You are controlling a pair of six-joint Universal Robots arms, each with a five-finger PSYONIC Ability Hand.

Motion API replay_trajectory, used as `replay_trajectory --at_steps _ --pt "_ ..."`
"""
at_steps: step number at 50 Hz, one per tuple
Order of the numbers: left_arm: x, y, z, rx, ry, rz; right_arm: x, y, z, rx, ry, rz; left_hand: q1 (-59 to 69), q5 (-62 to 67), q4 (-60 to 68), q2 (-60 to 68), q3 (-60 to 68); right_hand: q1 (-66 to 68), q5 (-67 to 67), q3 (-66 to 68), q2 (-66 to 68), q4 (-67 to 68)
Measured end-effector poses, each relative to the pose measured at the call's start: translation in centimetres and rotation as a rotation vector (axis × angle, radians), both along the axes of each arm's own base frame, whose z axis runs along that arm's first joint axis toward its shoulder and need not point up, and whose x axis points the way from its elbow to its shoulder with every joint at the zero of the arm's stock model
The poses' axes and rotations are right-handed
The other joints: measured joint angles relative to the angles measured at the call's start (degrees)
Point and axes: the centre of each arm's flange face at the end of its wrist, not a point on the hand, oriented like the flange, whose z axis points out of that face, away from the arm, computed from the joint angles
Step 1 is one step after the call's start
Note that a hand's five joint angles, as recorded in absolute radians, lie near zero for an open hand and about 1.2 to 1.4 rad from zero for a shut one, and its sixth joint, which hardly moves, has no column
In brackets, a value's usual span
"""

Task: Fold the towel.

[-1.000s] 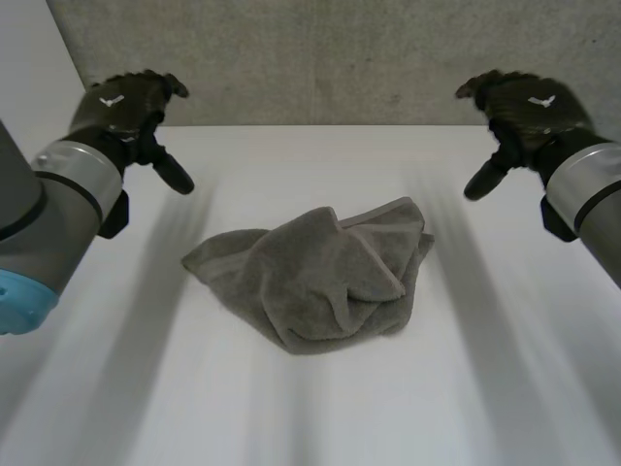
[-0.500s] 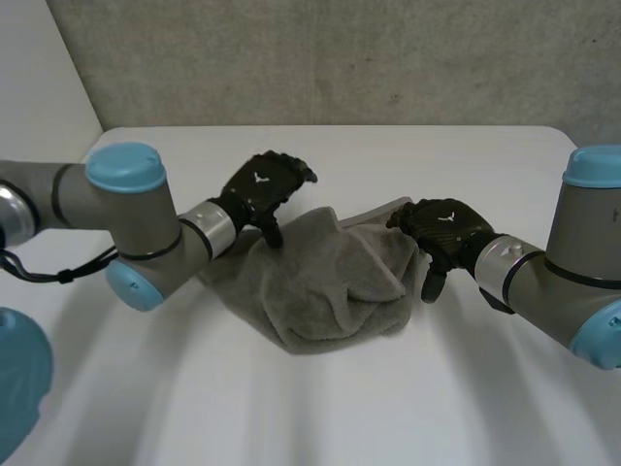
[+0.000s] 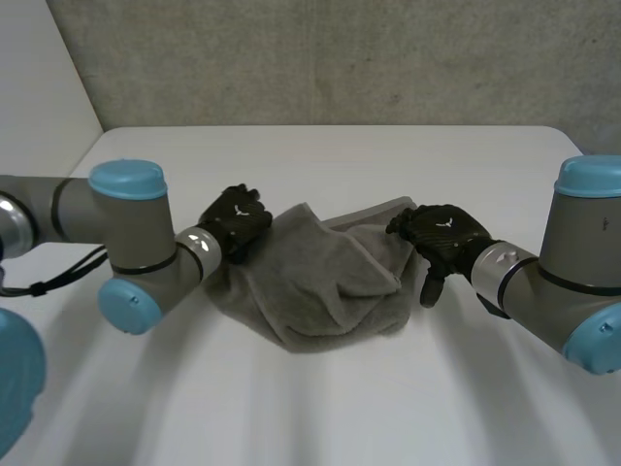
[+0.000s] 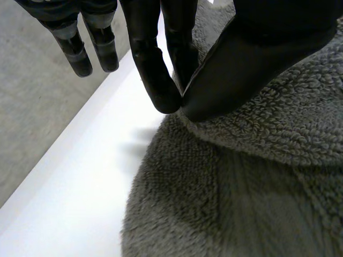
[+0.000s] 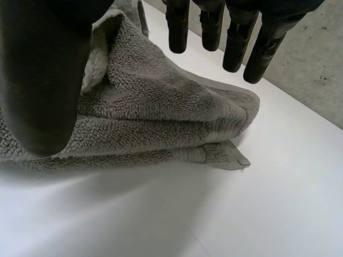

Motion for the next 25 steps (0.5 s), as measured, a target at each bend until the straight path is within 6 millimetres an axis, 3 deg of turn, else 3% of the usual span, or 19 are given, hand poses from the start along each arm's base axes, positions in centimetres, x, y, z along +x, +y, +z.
replay_trajectory --at_steps 11,18,20,25 --pt "3.6 3.5 2.5 0.046 -0.021 0.076 0.8 0.8 0.2 -0.003 -0.001 0.026 0.22 0.25 0.0 0.01 0.0 0.0 0.0 0.0 0.0 0.0" --pt "4.2 4.6 3.6 0.051 0.019 0.097 1.1 1.2 0.2 -0.004 0.0 0.038 0.13 0.12 0.0 -0.01 0.0 0.0 0.0 0.0 0.0 0.0" --pt "4.1 4.5 4.0 0.039 0.029 0.097 1.2 1.3 0.2 -0.005 0.0 0.04 -7.99 -8.99 0.0 -10.14 0.0 0.0 0.0 0.0 0.0 0.0" --pt "3.3 3.3 4.9 -0.015 0.058 0.09 1.3 1.4 0.3 -0.006 0.0 0.043 -51.76 -54.64 0.0 -55.14 0.0 0.0 0.0 0.0 0.0 0.0"
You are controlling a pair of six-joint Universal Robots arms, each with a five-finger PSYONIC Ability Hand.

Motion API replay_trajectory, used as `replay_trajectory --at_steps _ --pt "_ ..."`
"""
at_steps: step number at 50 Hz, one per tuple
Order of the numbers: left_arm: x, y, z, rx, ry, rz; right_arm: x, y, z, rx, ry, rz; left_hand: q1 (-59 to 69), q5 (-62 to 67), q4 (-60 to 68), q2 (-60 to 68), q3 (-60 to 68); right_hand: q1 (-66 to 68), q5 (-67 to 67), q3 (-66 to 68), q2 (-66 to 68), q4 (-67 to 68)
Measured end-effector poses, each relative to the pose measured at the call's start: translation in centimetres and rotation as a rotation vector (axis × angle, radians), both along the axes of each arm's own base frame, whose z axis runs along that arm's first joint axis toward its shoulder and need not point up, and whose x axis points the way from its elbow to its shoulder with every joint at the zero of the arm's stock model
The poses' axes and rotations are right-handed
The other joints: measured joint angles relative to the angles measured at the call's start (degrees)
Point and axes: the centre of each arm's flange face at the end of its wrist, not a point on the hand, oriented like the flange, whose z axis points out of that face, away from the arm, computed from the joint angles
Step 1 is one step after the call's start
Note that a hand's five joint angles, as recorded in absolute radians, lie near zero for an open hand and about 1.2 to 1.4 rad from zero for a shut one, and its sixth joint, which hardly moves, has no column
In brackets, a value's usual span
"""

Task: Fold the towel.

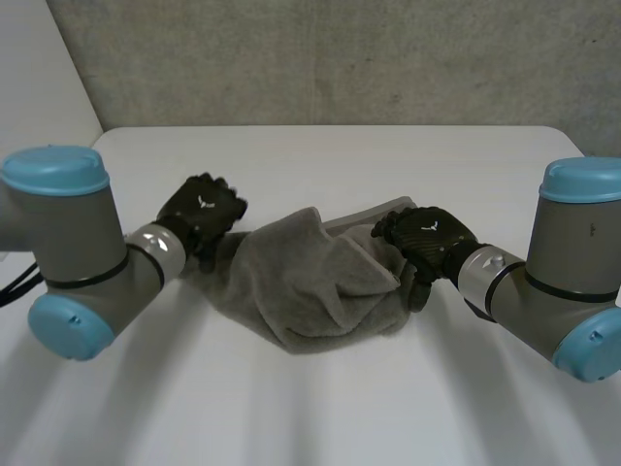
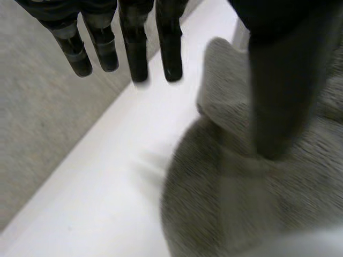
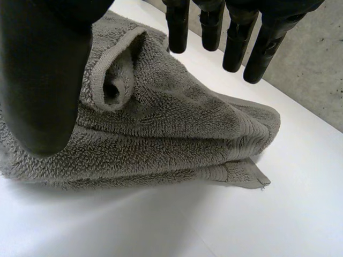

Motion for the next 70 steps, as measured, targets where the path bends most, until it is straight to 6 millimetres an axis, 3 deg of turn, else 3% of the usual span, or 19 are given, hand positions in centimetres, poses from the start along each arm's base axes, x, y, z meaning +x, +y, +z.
replay_trajectory --at_steps 5,11,20,26,28,38,42,52,55,58,65,70 --pt "-1.6 -1.8 -0.4 -0.052 0.022 -0.017 0.0 0.0 0.0 -0.001 -0.001 0.0 -3.93 -6.16 0.0 -4.25 0.0 0.0 0.0 0.0 0.0 0.0" --pt "-3.7 -3.8 -2.7 -0.073 0.032 -0.045 0.0 0.1 -0.1 0.002 0.001 0.002 -3.91 -5.1 0.0 -4.18 0.0 0.0 0.0 0.0 0.0 0.0" --pt "-4.7 -4.3 -5.6 -0.013 0.006 -0.071 -0.1 0.1 -0.3 0.006 0.005 0.003 4.77 5.28 0.0 5.14 0.0 0.0 0.0 0.0 0.0 0.0" --pt "-4.4 -3.5 -6.1 0.044 -0.016 -0.08 -0.1 0.0 -0.6 0.008 0.007 0.002 46.92 48.77 0.0 49.83 0.0 0.0 0.0 0.0 0.0 0.0" --pt "-4.2 -3.2 -6.1 0.059 -0.022 -0.078 -0.1 0.0 -0.6 0.008 0.007 0.002 50.28 53.85 0.0 54.76 0.0 0.0 0.0 0.0 0.0 0.0" --pt "-1.3 -0.9 -2.5 0.076 -0.02 -0.024 -0.1 0.0 -0.6 0.005 0.005 0.002 50.86 54.9 0.0 55.55 0.0 0.0 0.0 0.0 0.0 0.0" --pt "1.1 1.5 -1.3 0.106 -0.027 0.011 -0.1 0.1 -0.7 0.008 0.006 0.005 50.87 55.15 0.0 55.55 0.0 0.0 0.0 0.0 0.0 0.0" --pt "6.0 7.4 -2.5 0.187 -0.045 0.096 0.1 0.3 -0.4 0.001 0.003 0.013 50.88 55.16 0.0 55.57 0.0 0.0 0.0 0.0 0.0 0.0" --pt "7.0 8.3 -3.1 0.199 -0.046 0.123 0.2 0.4 -0.3 -0.002 0.002 0.019 42.35 42.9 0.0 42.8 0.0 0.0 0.0 0.0 0.0 0.0" --pt "7.6 8.7 -3.4 0.206 -0.047 0.143 0.4 0.6 -0.2 -0.002 0.001 0.027 14.87 15.67 0.0 15.97 0.0 0.0 0.0 0.0 0.0 0.0" --pt "7.5 8.0 -2.5 0.171 -0.031 0.149 0.8 1.3 -0.3 0.002 0.001 0.053 2.26 -0.25 0.0 1.72 0.0 0.0 0.0 0.0 0.0 0.0" --pt "6.4 6.8 -0.5 0.109 0.023 0.134 1.1 1.9 -0.4 -0.002 0.014 0.072 -2.01 -4.81 0.0 -2.68 0.0 0.0 0.0 0.0 0.0 0.0"
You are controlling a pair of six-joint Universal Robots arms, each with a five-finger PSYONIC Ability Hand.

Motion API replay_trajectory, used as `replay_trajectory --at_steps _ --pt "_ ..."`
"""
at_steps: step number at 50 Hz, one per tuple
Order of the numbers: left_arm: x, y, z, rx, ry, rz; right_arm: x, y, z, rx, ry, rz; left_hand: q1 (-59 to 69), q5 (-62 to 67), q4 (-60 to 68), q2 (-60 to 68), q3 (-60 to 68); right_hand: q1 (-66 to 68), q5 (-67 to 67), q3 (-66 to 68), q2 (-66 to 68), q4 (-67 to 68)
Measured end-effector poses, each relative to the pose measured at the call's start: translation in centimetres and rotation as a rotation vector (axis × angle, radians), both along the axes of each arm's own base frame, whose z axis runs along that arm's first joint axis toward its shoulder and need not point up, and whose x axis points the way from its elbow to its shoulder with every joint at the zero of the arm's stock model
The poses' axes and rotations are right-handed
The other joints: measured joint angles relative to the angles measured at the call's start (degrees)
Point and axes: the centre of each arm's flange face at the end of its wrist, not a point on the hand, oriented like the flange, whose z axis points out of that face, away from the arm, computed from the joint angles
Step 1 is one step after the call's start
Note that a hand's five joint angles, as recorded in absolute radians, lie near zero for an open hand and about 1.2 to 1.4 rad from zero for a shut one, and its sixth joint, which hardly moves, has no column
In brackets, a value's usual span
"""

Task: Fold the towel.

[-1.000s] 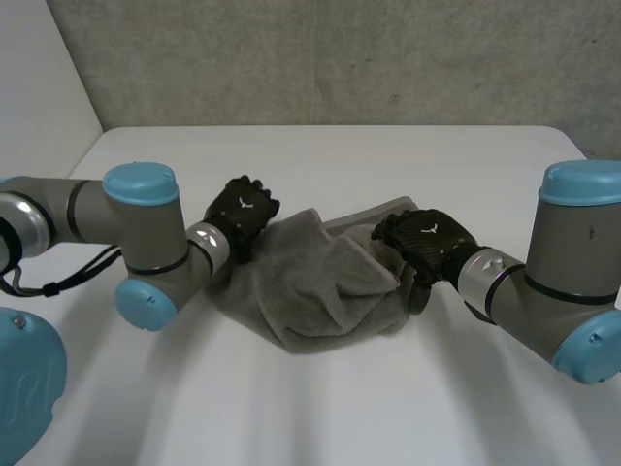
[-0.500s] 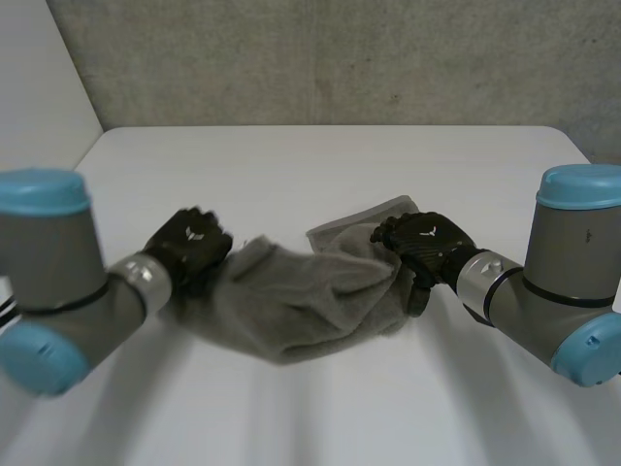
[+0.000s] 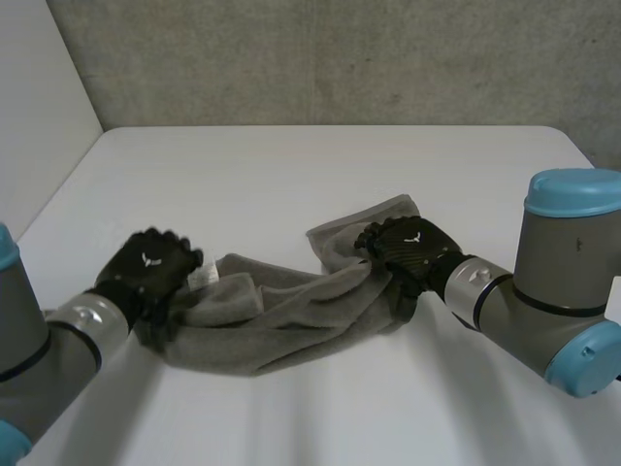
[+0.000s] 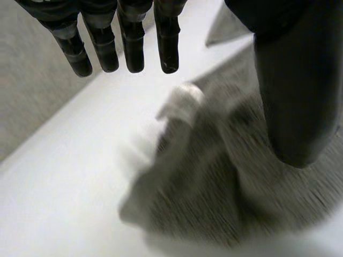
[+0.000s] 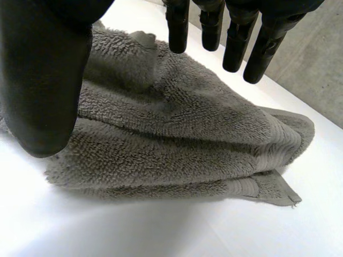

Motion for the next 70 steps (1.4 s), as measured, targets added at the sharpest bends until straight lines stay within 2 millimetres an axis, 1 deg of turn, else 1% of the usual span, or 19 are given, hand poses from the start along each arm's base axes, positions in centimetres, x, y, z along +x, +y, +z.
replay_trajectory --at_steps 2,5,8,11,14,20,25,27,29,31,32,34,37,44,50,57,63,67,70 --pt "-0.5 -0.3 0.7 -0.02 0.021 -0.01 0.0 0.1 -0.1 -0.005 0.009 0.005 0.0 -0.03 0.0 0.0 0.0 0.0 0.0 0.0 0.0 0.0" --pt "-1.9 -0.5 2.1 -0.056 0.059 -0.046 0.1 0.3 -0.2 -0.017 0.03 0.015 0.0 -0.4 0.0 -0.22 0.0 0.0 0.0 0.0 0.0 0.0" --pt "-3.2 -0.5 2.8 -0.072 0.079 -0.083 0.0 0.4 -0.4 -0.027 0.047 0.022 0.0 -0.56 0.0 -0.4 0.0 0.0 0.0 0.0 0.0 0.0" --pt "-4.4 -0.5 2.8 -0.068 0.084 -0.12 0.0 0.4 -0.5 -0.033 0.058 0.027 0.0 -0.54 0.0 -0.4 0.0 0.0 0.0 0.0 0.0 0.0" --pt "-5.7 -0.5 2.1 -0.037 0.072 -0.155 0.0 0.4 -0.5 -0.034 0.063 0.029 0.0 -0.54 0.0 -0.4 0.0 0.0 0.0 0.0 0.0 0.0" --pt "-7.4 -0.7 -0.8 0.091 0.002 -0.203 -0.1 0.5 -0.6 -0.032 0.065 0.029 0.0 -0.21 0.0 -0.4 0.0 0.0 0.0 0.0 0.0 0.0" --pt "-7.8 -0.5 -2.5 0.166 -0.063 -0.227 -0.1 0.5 -0.7 -0.031 0.066 0.028 0.01 1.42 0.0 -0.25 0.0 0.0 0.0 0.0 0.0 0.0" --pt "-7.9 -0.4 -2.8 0.172 -0.082 -0.236 -0.1 0.5 -0.7 -0.03 0.066 0.028 0.35 2.61 0.0 0.23 0.0 0.0 0.0 0.0 0.0 0.0" --pt "-7.9 -0.4 -3.0 0.174 -0.102 -0.246 -0.1 0.5 -0.7 -0.03 0.066 0.028 2.39 5.45 0.0 2.8 0.0 0.0 0.0 0.0 0.0 0.0" --pt "-8.0 -0.4 -3.0 0.17 -0.114 -0.252 -0.1 0.5 -0.7 -0.03 0.066 0.028 8.97 11.9 0.0 9.39 0.0 0.0 0.0 0.0 0.0 0.0" --pt "-8.0 -0.4 -3.1 0.169 -0.116 -0.253 -0.1 0.5 -0.7 -0.03 0.066 0.028 11.25 14.61 0.0 12.17 0.0 0.0 0.0 0.0 0.0 0.0" --pt "-7.9 -0.4 -3.1 0.164 -0.122 -0.254 -0.1 0.5 -0.8 -0.029 0.067 0.028 20.22 22.42 0.0 21.11 0.0 0.0 0.0 0.0 0.0 0.0" --pt "-7.8 -0.5 -3.1 0.162 -0.126 -0.252 -0.1 0.5 -0.8 -0.027 0.068 0.028 36.74 39.03 0.0 37.26 0.0 0.0 0.0 0.0 0.0 0.0" --pt "-7.4 -0.4 -2.9 0.163 -0.129 -0.233 -0.1 0.5 -0.8 -0.029 0.068 0.028 48.31 51.88 0.0 48.65 0.0 0.0 0.0 0.0 0.0 0.0" --pt "-6.1 -0.4 -1.9 0.142 -0.138 -0.17 -0.1 0.2 -0.3 -0.049 0.058 0.023 48.83 52.8 0.0 49.22 0.0 0.0 0.0 0.0 0.0 0.0" --pt "-3.5 -0.1 -0.4 0.112 -0.13 -0.081 0.1 -0.9 1.6 -0.112 0.023 0.013 48.83 52.8 0.0 49.22 0.0 0.0 0.0 0.0 0.0 0.0" --pt "-1.3 0.9 0.6 0.096 -0.113 -0.024 0.7 -2.0 3.5 -0.178 -0.012 0.023 48.83 52.74 0.0 49.21 0.0 0.0 0.0 0.0 0.0 0.0" --pt "-0.5 1.8 1.1 0.082 -0.092 0.0 1.3 -2.7 3.8 -0.203 -0.028 0.039 48.8 52.66 0.0 49.21 0.0 0.0 0.0 0.0 0.0 0.0" --pt "0.1 2.6 1.8 0.064 -0.057 0.02 2.0 -3.6 3.6 -0.212 -0.039 0.057 48.78 52.64 0.0 49.21 0.0 0.0 0.0 0.0 0.0 0.0"
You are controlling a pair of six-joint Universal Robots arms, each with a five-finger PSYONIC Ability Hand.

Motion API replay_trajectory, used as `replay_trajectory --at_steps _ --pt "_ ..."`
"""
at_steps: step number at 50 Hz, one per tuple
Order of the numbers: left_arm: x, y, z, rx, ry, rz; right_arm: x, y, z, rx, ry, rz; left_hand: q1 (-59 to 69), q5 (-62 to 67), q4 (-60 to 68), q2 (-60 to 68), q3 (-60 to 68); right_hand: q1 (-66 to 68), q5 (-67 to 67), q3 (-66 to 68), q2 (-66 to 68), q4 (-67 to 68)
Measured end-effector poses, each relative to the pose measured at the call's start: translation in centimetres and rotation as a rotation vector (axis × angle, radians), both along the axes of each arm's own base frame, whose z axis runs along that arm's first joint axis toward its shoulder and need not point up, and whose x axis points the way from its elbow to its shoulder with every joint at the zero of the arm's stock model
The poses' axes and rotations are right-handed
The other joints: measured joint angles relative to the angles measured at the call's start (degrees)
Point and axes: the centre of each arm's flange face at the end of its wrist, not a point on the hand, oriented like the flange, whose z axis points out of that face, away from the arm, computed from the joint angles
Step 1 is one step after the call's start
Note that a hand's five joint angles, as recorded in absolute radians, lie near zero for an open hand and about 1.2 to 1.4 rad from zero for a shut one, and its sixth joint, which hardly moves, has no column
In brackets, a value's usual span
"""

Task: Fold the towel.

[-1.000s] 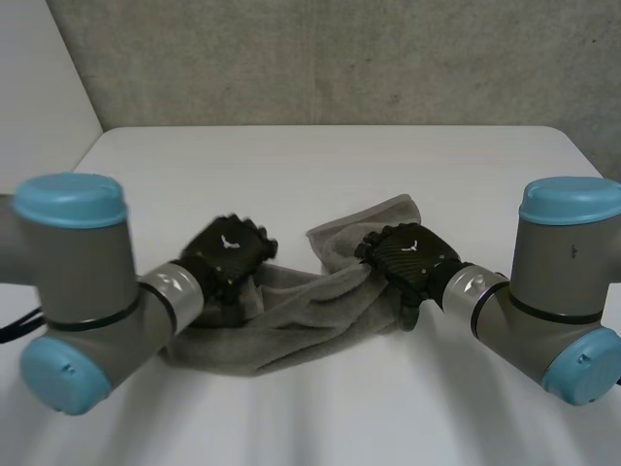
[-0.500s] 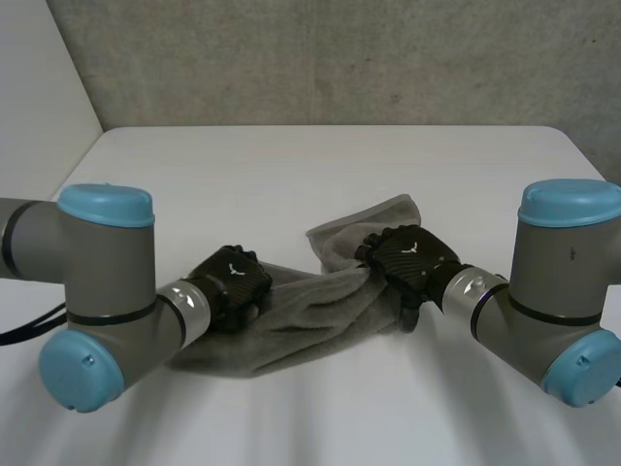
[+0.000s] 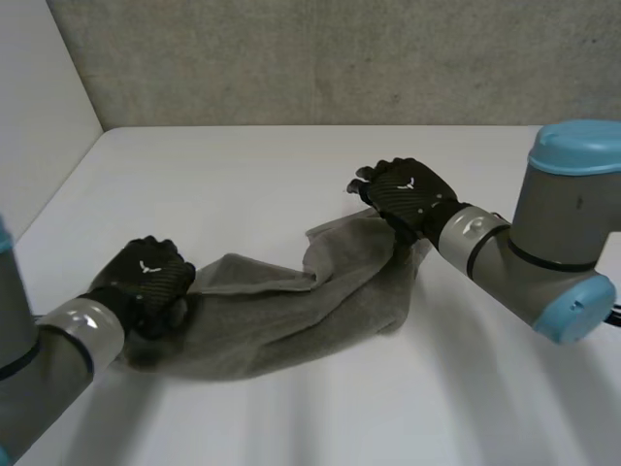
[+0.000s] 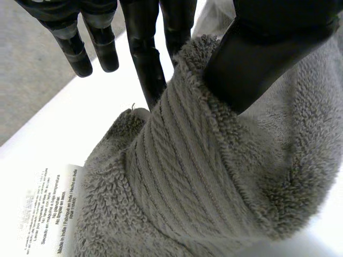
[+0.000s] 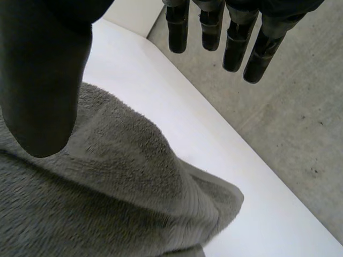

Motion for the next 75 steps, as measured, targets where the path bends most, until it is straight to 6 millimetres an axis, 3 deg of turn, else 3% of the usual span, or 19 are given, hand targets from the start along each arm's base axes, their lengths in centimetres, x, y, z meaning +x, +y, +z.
replay_trajectory --at_steps 9,22,31,41,43,48,52,58,64,69,75 --pt "0.9 1.9 1.4 -0.042 0.082 0.037 1.5 -1.0 -1.6 0.017 -0.007 0.053 0.0 0.0 0.0 0.0 0.0 0.0 0.0 0.0 0.0 0.0" --pt "1.9 4.3 1.1 -0.037 0.09 0.049 4.4 0.3 -4.2 0.104 -0.01 0.21 -0.03 -0.01 0.0 0.0 0.0 1.41 1.21 0.0 0.97 0.0" --pt "2.0 4.5 0.4 -0.037 0.089 0.054 6.0 1.8 -5.9 0.161 0.0 0.298 -0.04 -0.01 0.0 0.0 0.0 15.58 16.68 0.0 15.48 0.0" --pt "2.4 3.8 0.5 -0.048 0.093 0.08 6.3 2.0 -5.6 0.157 0.0 0.316 0.01 0.0 0.0 0.0 0.0 58.26 58.18 0.0 56.72 0.0" --pt "2.6 3.6 0.5 -0.051 0.094 0.088 6.2 2.0 -5.3 0.148 0.003 0.311 0.01 -0.01 0.0 0.0 0.0 59.78 61.11 0.0 58.22 0.0" --pt "2.9 2.8 0.7 -0.06 0.102 0.103 4.5 1.6 -3.9 0.102 0.031 0.252 0.01 -0.01 0.0 0.0 0.0 59.79 61.16 0.0 58.23 0.0" --pt "3.0 2.2 0.9 -0.064 0.115 0.1 1.5 1.6 -2.5 0.071 0.077 0.169 0.01 -0.03 0.0 0.0 0.0 59.79 61.19 0.0 59.19 0.0" --pt "2.8 1.8 0.9 -0.056 0.133 0.073 -2.0 4.7 -2.2 0.103 0.129 0.112 0.0 -0.04 0.0 0.0 0.0 59.79 61.26 0.0 59.63 0.0" --pt "2.3 1.9 0.2 -0.024 0.133 0.044 -3.5 8.1 -3.4 0.192 0.174 0.113 0.0 -0.04 0.0 0.0 0.0 59.5 60.36 0.0 59.21 0.0" --pt "2.0 2.2 -0.4 0.001 0.128 0.028 -4.1 9.3 -3.8 0.254 0.202 0.114 0.0 -0.04 0.0 0.0 0.0 35.14 35.81 0.0 35.54 0.0" --pt "1.9 2.4 -0.7 0.011 0.124 0.024 -4.0 8.5 -2.7 0.216 0.185 0.105 0.0 -0.04 0.0 0.0 0.0 9.04 6.58 0.0 9.37 0.0"
